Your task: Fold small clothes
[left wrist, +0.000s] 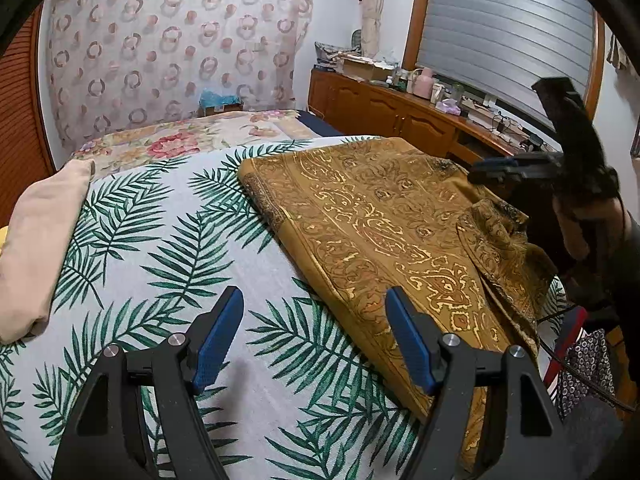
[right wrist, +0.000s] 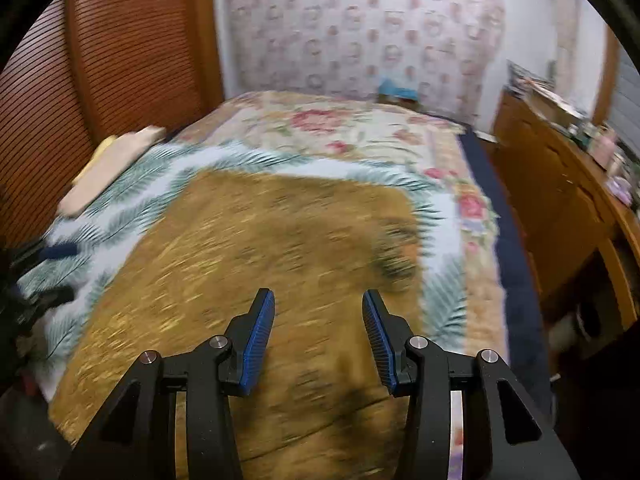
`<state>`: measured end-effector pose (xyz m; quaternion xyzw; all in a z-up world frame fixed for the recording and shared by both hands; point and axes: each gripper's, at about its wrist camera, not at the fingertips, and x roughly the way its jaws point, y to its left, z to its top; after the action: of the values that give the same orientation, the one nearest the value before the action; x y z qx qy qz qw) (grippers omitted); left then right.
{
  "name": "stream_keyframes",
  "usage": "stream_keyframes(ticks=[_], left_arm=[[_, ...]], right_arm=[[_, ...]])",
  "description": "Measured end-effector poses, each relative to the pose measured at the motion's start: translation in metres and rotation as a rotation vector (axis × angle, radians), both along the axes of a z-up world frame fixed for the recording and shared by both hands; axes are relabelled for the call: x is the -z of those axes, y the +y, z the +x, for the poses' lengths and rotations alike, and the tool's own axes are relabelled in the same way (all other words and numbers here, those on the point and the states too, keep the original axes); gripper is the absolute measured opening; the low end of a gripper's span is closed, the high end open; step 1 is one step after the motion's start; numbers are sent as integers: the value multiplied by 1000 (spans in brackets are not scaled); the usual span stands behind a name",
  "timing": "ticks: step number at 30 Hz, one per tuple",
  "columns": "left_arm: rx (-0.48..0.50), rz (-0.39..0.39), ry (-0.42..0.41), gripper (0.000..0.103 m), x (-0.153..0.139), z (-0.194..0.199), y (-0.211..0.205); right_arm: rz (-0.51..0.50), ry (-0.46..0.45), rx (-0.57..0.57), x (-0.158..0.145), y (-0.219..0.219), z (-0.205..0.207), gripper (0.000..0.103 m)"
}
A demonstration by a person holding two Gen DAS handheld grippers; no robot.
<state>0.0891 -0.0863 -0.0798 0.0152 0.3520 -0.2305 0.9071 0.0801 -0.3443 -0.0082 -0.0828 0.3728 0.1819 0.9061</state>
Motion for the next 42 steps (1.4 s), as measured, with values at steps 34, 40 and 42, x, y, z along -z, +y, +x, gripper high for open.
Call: stream_keyframes(ticks=[34, 40, 42], left_arm=[[65, -9, -3, 74, 2, -18, -20], [81, 4, 9, 74, 5, -19, -29], [86, 11, 10, 74, 6, -20, -31]], right_arm=[[-3, 85, 128, -4, -55, -125, 2], [-15, -4, 160, -11, -38, -130, 27], [-26, -11, 154, -4, -26, -122, 39]])
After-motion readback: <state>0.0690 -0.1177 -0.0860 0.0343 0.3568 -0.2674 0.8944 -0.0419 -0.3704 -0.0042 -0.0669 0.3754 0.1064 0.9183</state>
